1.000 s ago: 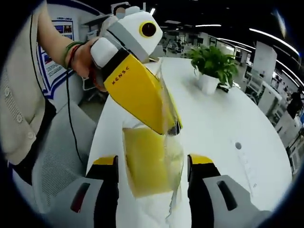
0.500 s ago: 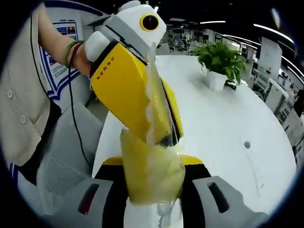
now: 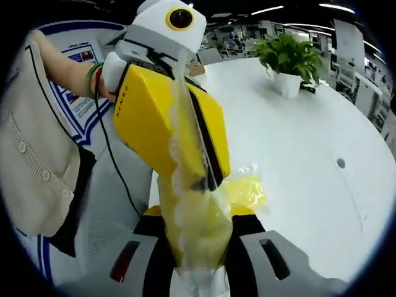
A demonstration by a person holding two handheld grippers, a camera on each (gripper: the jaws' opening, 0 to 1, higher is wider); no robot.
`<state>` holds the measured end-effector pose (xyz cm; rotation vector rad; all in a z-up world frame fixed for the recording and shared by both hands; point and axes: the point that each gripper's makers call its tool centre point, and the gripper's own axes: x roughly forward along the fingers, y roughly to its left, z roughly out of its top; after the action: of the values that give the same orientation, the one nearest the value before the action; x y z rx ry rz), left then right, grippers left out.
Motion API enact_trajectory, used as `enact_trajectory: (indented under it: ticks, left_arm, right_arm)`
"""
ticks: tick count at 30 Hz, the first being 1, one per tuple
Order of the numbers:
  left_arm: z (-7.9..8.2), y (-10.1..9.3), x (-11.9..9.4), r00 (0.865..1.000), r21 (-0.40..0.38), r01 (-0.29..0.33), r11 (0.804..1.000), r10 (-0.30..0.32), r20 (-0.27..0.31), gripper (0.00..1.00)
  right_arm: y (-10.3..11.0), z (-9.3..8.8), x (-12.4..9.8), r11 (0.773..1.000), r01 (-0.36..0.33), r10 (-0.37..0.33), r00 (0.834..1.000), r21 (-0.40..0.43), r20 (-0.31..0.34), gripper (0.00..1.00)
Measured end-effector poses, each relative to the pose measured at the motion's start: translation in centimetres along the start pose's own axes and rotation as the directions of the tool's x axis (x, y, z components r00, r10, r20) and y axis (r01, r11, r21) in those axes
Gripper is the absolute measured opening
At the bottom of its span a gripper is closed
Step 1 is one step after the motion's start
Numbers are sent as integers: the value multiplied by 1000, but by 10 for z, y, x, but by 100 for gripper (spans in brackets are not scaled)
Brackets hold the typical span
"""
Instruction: Compare the silicone blocks by pressing each to a similar depth, holding the contact briefly, and releasing to observe deformation and rebound differences across the visible hardness samples.
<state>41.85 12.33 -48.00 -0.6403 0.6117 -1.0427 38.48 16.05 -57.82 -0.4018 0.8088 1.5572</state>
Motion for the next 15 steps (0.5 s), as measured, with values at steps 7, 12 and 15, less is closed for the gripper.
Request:
enact_trajectory:
  ticks: [7,12,15]
  left_arm:
    - [-5,-2,4,999,112,-17,994,21,-33,0]
    - [-7,-2,4,998,152,-27,988,35,-55,0]
    - [-7,-1,4,998,161,-29,987,39,-59,0]
  right_arm:
    - [7,-9,-2,998,-33,35,999,52,-37,19]
    - [7,-13,-2,998,-33,36,998,60,-52,18]
    - [9,-14,-2,996,-42,46,997,75,-59,17]
